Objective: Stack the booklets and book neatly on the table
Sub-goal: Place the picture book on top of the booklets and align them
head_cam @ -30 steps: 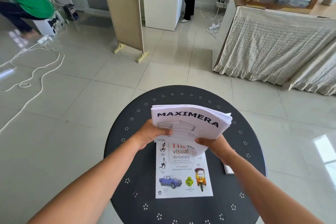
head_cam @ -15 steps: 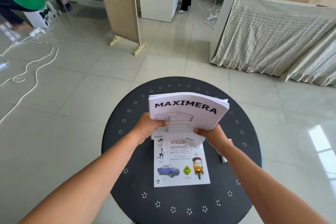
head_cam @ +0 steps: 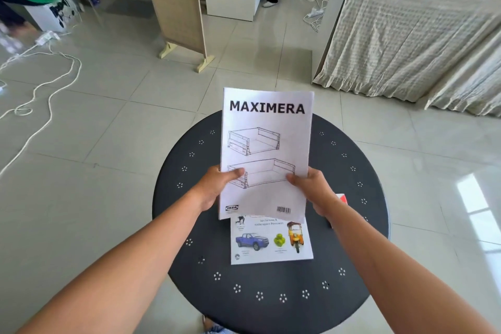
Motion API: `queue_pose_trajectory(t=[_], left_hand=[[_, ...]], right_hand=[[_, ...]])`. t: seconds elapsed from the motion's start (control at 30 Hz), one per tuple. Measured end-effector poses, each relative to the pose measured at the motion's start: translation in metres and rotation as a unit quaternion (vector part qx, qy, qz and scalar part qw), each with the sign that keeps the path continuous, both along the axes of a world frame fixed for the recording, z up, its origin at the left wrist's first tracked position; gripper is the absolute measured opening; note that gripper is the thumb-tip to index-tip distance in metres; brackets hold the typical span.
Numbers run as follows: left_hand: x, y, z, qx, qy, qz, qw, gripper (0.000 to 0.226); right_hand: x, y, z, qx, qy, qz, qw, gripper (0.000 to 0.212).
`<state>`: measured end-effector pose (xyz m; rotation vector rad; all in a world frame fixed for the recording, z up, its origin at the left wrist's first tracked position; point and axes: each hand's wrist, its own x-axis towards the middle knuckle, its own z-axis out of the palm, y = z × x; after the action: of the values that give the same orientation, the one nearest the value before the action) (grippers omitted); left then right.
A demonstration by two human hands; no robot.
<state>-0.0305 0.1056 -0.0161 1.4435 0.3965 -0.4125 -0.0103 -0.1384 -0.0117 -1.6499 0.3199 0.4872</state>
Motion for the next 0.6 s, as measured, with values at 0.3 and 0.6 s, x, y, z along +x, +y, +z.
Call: queue_pose_trajectory(t=[0.3, 0.6], left_hand=[[-0.024, 0.020, -0.020, -0.123, 0.076, 0.038, 0.989, 0.033], [-0.037, 0.064, -0.023, -0.144, 0.061, 0.092, 0.983, 0.035]], right_hand=[[0.007, 0.013, 0.002, 0.008, 0.090, 0.034, 0.995, 0.040], [-0.017, 0.013, -0.048, -0.433, 0.153, 0.095, 0.883, 0.099]])
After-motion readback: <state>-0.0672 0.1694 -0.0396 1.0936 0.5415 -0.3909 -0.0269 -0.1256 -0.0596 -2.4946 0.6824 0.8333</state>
